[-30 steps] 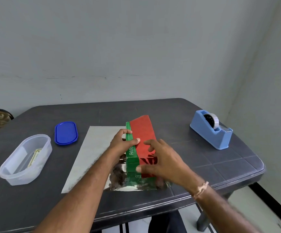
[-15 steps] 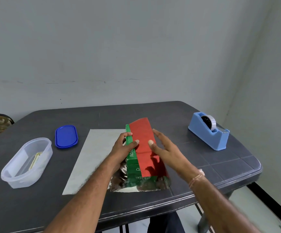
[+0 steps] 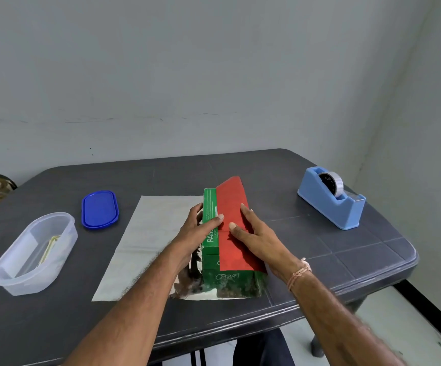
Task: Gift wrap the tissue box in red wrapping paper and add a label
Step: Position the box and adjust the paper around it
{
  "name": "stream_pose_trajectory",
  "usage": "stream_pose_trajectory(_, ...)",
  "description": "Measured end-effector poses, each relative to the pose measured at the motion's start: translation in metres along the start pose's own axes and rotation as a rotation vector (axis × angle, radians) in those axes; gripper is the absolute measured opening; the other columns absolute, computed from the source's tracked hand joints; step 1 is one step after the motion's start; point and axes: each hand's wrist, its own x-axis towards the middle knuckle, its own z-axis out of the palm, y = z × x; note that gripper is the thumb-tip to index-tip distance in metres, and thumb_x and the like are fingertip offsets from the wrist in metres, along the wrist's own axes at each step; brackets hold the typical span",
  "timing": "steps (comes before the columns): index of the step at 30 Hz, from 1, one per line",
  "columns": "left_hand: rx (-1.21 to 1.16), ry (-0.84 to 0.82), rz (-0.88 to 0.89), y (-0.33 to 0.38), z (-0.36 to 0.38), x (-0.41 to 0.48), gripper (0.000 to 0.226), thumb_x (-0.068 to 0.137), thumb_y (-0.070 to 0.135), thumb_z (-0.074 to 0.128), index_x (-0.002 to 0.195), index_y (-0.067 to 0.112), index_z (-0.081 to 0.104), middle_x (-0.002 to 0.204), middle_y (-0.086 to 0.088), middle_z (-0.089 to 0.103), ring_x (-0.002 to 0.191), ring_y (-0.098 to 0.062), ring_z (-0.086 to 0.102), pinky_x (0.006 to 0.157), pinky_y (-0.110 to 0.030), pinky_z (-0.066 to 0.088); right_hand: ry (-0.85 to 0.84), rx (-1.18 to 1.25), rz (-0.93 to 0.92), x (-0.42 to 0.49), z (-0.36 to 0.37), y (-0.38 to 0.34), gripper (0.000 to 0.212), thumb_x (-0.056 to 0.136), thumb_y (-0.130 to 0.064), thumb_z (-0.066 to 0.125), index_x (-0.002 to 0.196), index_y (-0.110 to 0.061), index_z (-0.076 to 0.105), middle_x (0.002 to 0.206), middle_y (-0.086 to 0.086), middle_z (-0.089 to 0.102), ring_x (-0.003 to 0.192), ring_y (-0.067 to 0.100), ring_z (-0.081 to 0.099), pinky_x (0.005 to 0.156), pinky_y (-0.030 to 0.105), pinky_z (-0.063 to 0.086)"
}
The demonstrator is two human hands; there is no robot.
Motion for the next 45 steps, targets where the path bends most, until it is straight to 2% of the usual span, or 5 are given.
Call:
stream_pose_trajectory(2, 0.004, -0.001, 0.0, 0.0, 0.001, 0.0, 0.079, 0.088, 0.048, 0.076, 0.153, 0.038, 0.031, 0.144, -0.001, 0.057, 0.113, -0.019, 0.068, 0.092, -0.038, 0.057, 0.003, -0.017, -0.002, 0.0, 0.001, -0.001, 0.108, 0.073, -0.08, 0.065, 0.161, -0.04, 0.016, 0.171, -0.001, 0.013, 0.145, 0.024, 0.044, 0.117, 0.047, 0.042)
stream_pose_trajectory(7, 0.019, 0.003, -0.007, 0.001, 0.004, -0.002, 0.081, 0.089, 0.042, 0.077, 0.155, 0.038, 0.03, 0.138, 0.001, 0.06, 0.104, -0.013, 0.07, 0.074, -0.025, 0.056, -0.003, -0.1, -0.017, -0.005, 0.0, -0.006, 0.093, 0.091, -0.059, 0.065, 0.164, -0.033, 0.012, 0.172, 0.001, 0.006, 0.151, 0.024, 0.034, 0.121, 0.044, 0.036)
stream_pose_trajectory(18, -0.032, -0.056, -0.086, -0.004, 0.003, 0.001, 0.089, 0.09, 0.04, 0.077, 0.155, 0.047, 0.017, 0.143, -0.002, 0.055, 0.111, -0.025, 0.069, 0.095, -0.05, 0.059, -0.134, -0.224, 0.027, -0.006, -0.012, -0.015, 0.108, 0.082, -0.062, 0.072, 0.164, -0.036, 0.005, 0.172, -0.005, -0.006, 0.152, 0.024, 0.03, 0.12, 0.04, 0.032)
stream_pose_trajectory(29, -0.064, -0.087, -0.102, -0.007, 0.004, 0.003, 0.091, 0.092, 0.036, 0.074, 0.157, 0.048, 0.011, 0.144, -0.005, 0.053, 0.112, -0.029, 0.068, 0.096, -0.053, 0.058, -0.181, -0.267, 0.046, 0.001, -0.015, -0.017, 0.127, 0.064, -0.071, 0.073, 0.164, -0.033, 0.004, 0.172, -0.005, -0.004, 0.145, 0.026, 0.04, 0.119, 0.048, 0.039)
stream_pose_trajectory(45, -0.031, -0.101, -0.11, -0.008, 0.002, 0.006, 0.09, 0.092, 0.036, 0.075, 0.155, 0.052, 0.013, 0.146, -0.007, 0.052, 0.114, -0.031, 0.068, 0.095, -0.053, 0.058, -0.184, -0.281, 0.041, -0.002, -0.014, -0.017, 0.113, 0.083, -0.055, 0.075, 0.165, -0.03, 0.001, 0.172, -0.002, -0.01, 0.148, 0.025, 0.035, 0.118, 0.039, 0.036)
